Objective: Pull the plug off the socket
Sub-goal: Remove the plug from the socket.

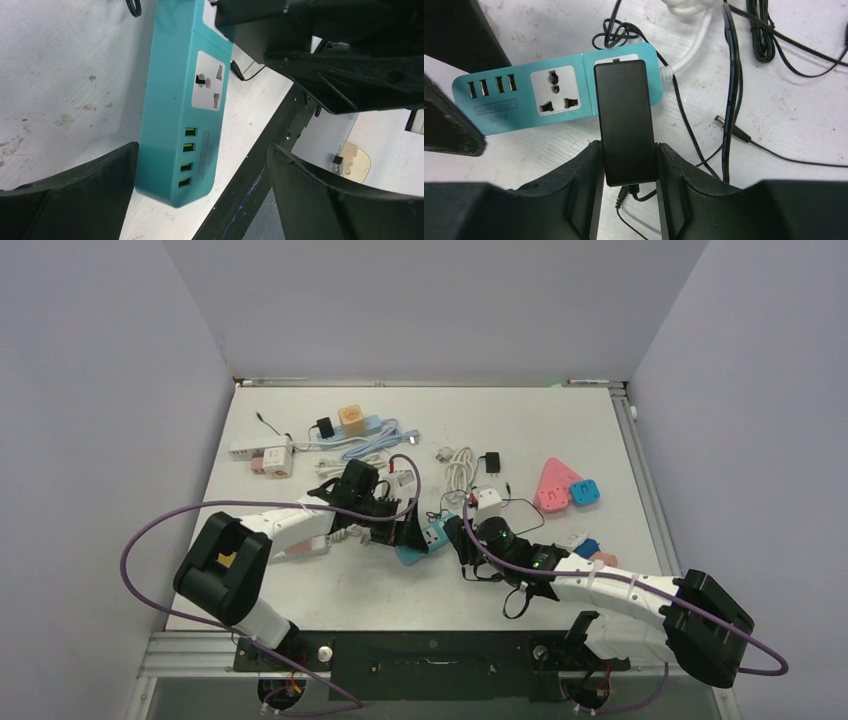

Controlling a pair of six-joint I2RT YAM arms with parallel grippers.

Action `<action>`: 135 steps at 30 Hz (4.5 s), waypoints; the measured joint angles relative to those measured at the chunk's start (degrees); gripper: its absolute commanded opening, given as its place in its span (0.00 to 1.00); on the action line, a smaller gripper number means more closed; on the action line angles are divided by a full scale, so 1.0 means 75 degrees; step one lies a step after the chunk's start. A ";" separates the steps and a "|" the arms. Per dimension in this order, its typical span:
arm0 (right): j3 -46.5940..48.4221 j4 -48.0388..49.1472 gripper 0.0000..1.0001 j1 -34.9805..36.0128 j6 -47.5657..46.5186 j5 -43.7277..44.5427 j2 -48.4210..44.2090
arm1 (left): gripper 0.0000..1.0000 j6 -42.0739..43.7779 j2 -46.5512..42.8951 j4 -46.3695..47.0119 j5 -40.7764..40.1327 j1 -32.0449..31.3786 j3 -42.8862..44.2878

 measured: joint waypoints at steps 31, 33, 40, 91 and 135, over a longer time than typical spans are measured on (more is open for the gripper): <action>-0.0554 0.0799 0.59 0.0131 -0.0067 0.0248 -0.0417 | 0.02 -0.0810 0.0568 0.0117 0.1052 0.0443 0.0070; -0.0554 0.0959 0.69 0.0134 -0.0052 0.0256 -0.0420 | 0.00 -0.0810 0.0586 0.0122 0.1003 0.0420 0.0070; -0.0554 0.1285 0.84 0.0137 -0.0026 0.0300 -0.0428 | 0.00 -0.0807 0.0682 0.0117 0.0959 0.0417 0.0070; 0.0035 0.2311 0.05 -0.1233 -0.0291 -0.1667 0.1702 | 0.00 -0.0516 0.0769 0.0157 0.0659 0.0571 0.0070; 0.1172 0.0909 0.05 0.0443 0.0087 0.1279 0.2404 | 0.00 -0.0184 0.0769 -0.0143 0.0761 0.0903 0.0096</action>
